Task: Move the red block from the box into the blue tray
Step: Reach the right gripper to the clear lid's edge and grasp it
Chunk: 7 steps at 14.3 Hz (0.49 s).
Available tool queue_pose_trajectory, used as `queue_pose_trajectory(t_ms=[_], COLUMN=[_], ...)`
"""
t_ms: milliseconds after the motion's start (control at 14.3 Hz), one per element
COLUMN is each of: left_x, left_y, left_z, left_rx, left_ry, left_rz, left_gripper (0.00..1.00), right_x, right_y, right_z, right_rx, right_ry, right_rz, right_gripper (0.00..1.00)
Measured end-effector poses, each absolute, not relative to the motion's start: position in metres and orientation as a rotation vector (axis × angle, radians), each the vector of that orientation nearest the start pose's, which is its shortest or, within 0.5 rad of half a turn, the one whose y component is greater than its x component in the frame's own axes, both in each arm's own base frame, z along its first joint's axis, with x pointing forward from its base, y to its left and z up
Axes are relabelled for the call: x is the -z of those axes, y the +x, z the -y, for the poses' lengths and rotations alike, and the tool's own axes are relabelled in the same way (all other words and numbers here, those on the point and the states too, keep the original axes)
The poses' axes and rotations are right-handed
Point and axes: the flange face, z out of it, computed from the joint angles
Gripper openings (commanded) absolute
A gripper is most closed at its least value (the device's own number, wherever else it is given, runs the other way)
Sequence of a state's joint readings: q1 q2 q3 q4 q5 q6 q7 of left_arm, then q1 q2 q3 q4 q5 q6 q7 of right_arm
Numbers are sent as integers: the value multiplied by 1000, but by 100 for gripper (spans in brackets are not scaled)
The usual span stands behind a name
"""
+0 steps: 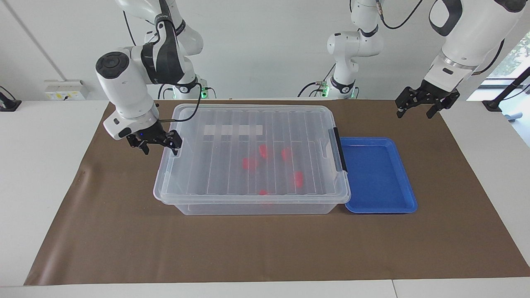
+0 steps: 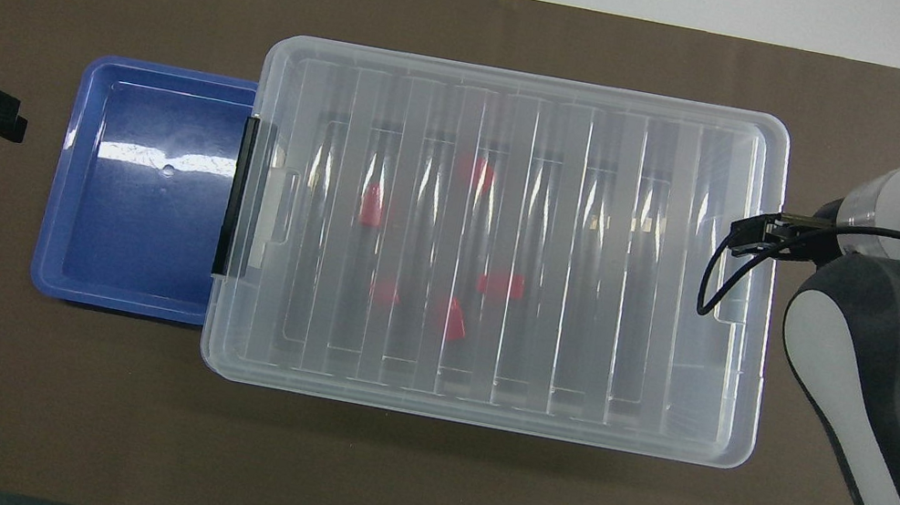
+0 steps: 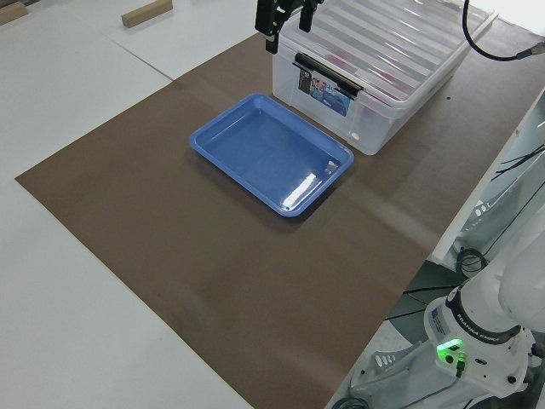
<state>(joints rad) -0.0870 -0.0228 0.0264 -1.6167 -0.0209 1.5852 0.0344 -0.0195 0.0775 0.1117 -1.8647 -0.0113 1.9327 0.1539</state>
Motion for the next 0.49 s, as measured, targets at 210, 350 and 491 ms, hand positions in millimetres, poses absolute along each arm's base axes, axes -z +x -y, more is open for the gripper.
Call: queue_pose_trajectory(t_ms=[210, 350, 491], left_x=[-617, -616, -616], left_y=[547, 547, 546], left_z=[35, 36, 38], left_rx=[-16, -20, -20], left_ry=[-3159, -3159, -3159], left_rz=[-150, -153, -158], left_gripper=[100, 100, 100], right_x=[-461, -454, -451], right_y=[575, 573, 573], right_z=[-47, -41, -35], right_rx=[-49, -74, -63], right_ry=[-3145, -3146, -3145], right_rz=[-97, -113, -110], right_gripper=[100, 100, 100])
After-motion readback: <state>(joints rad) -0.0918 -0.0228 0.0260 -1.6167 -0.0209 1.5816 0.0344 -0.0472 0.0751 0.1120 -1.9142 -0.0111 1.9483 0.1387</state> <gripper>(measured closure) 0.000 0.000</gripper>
